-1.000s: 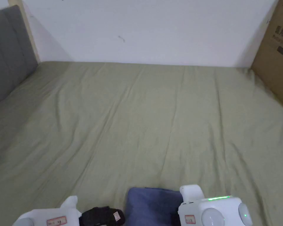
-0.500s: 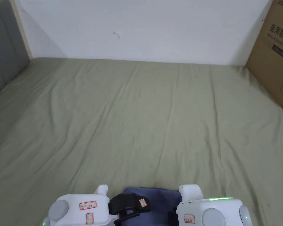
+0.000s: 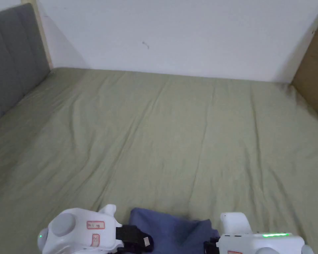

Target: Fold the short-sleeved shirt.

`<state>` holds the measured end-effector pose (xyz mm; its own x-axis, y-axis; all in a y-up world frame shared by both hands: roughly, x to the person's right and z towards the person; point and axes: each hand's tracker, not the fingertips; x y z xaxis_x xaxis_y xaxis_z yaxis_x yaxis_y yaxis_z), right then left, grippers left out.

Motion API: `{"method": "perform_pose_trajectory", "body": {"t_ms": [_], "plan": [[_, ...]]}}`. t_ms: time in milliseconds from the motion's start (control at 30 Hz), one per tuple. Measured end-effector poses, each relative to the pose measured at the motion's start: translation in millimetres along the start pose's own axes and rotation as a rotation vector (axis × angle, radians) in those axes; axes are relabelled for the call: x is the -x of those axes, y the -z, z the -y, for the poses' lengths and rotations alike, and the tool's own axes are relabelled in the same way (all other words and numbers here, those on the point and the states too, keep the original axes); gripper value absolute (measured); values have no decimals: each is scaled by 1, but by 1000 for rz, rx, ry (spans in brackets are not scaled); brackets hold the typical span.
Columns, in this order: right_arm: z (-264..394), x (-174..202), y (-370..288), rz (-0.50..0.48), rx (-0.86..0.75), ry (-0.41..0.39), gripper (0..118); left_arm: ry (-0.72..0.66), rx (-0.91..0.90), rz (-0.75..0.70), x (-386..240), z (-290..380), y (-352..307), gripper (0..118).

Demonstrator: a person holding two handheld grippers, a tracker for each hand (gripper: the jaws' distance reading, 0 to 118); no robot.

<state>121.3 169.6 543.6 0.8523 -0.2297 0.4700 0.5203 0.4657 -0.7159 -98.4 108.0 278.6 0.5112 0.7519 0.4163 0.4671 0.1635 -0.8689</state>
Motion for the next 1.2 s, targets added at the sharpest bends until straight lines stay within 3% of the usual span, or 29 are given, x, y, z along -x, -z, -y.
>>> {"method": "perform_pose_trajectory", "body": {"t_ms": [167, 400, 467, 500, 533, 567, 600, 633, 767, 833, 867, 933, 1100, 1200], "plan": [[-3, -8, -1, 20, -11, 17, 1, 93, -48, -288, 26, -40, -79, 23], [3, -22, 6, 36, 15, 76, 1, 283, 21, -1036, 67, -92, -154, 23], [4, -23, 7, 48, 24, 80, 1, 327, 47, -1178, 82, -99, -161, 24], [5, -24, 7, 50, 28, 81, 1, 349, 68, -1217, 89, -102, -163, 30], [6, -26, 7, 52, 31, 83, 1, 358, 77, -1288, 93, -104, -164, 45], [6, -27, 6, 55, 32, 86, 1, 367, 75, -1311, 95, -104, -164, 75], [7, -28, 6, 58, 32, 90, 1, 377, 73, -1325, 100, -107, -166, 95], [7, -30, 6, 60, 33, 94, 1, 375, 48, -1347, 99, -106, -168, 105], [6, -33, 6, 70, 35, 103, 1, 290, -68, -1226, 77, -104, -183, 105], [6, -36, 6, 72, 32, 106, 1, 260, -130, -1119, 58, -98, -188, 98], [6, -37, 5, 70, 29, 109, 1, 256, -154, -1091, 49, -96, -189, 70], [6, -38, 4, 63, 26, 113, 1, 279, -211, -1020, 21, -84, -185, 2], [9, -41, -2, 46, 3, 120, 1, 278, -234, -643, -26, -44, -150, 0], [9, -42, -10, 40, -19, 124, 1, 250, -198, -585, -39, -21, -110, 0]]}}
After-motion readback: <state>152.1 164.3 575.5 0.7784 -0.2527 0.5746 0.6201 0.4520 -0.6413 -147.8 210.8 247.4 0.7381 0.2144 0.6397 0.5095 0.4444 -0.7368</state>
